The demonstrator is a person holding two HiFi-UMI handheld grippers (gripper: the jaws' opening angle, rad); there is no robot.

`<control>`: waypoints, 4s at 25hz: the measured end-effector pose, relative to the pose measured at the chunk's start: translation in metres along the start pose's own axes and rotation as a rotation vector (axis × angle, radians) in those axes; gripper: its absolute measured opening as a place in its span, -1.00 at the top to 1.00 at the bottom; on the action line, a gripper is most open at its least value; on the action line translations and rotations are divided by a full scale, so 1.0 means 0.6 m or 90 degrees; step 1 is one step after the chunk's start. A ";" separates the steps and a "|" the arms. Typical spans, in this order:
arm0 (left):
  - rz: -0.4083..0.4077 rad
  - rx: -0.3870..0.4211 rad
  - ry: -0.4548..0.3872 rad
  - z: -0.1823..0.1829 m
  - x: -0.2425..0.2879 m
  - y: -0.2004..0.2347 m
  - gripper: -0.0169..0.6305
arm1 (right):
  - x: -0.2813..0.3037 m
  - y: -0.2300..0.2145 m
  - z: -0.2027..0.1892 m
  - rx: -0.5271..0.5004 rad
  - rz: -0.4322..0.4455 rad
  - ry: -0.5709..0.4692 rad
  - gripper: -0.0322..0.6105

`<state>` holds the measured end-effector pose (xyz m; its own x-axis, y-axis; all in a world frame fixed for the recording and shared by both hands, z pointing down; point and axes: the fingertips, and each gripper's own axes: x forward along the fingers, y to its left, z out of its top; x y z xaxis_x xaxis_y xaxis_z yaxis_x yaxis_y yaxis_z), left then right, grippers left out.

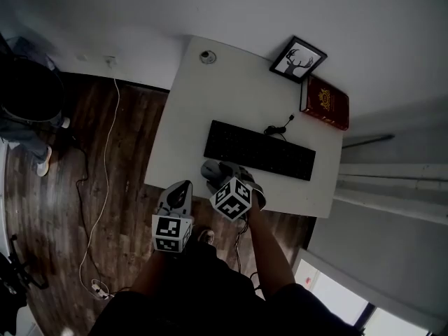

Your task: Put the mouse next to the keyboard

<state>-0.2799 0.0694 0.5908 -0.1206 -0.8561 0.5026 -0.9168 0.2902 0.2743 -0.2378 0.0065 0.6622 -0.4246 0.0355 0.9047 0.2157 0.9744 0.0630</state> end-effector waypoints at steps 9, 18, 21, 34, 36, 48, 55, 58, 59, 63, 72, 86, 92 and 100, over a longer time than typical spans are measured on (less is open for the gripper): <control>-0.064 0.040 0.008 0.029 0.032 -0.051 0.95 | -0.051 -0.049 -0.019 0.087 -0.076 -0.032 -0.03; -0.151 0.096 0.028 0.066 0.060 -0.088 0.95 | -0.094 -0.084 -0.041 0.187 -0.140 -0.037 -0.03; -0.177 0.118 0.036 0.071 0.069 -0.098 0.95 | -0.106 -0.090 -0.050 0.220 -0.161 -0.039 -0.03; -0.225 0.155 0.055 0.055 0.101 -0.183 0.95 | -0.139 -0.111 -0.131 0.304 -0.207 -0.062 -0.03; -0.227 0.160 0.061 0.052 0.110 -0.197 0.95 | -0.143 -0.121 -0.145 0.311 -0.210 -0.065 -0.03; -0.222 0.178 0.078 0.061 0.171 -0.290 0.95 | -0.167 -0.192 -0.224 0.346 -0.200 -0.084 -0.03; -0.225 0.183 0.092 0.060 0.208 -0.338 0.95 | -0.184 -0.228 -0.270 0.360 -0.201 -0.088 -0.03; -0.231 0.189 0.096 0.059 0.223 -0.362 0.95 | -0.194 -0.243 -0.296 0.368 -0.206 -0.087 -0.03; -0.233 0.192 0.099 0.057 0.227 -0.370 0.95 | -0.198 -0.248 -0.304 0.372 -0.208 -0.087 -0.03; -0.244 0.201 0.109 0.050 0.239 -0.400 0.95 | -0.210 -0.261 -0.335 0.386 -0.215 -0.087 -0.03; -0.275 0.222 0.123 0.041 0.273 -0.476 0.95 | -0.240 -0.290 -0.412 0.426 -0.238 -0.085 -0.03; -0.314 0.245 0.143 0.029 0.327 -0.572 0.95 | -0.281 -0.341 -0.528 0.517 -0.276 -0.089 -0.03; -0.306 0.245 0.150 0.027 0.350 -0.591 0.95 | -0.277 -0.369 -0.571 0.586 -0.286 -0.085 -0.03; -0.285 0.245 0.164 0.026 0.373 -0.594 0.95 | -0.258 -0.397 -0.597 0.625 -0.279 -0.074 -0.03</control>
<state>0.0139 -0.2321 0.5928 0.3575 -0.7141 0.6019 -0.9337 -0.2875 0.2135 0.0917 -0.3107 0.6581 -0.3851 -0.3894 0.8367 -0.7520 0.6579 -0.0400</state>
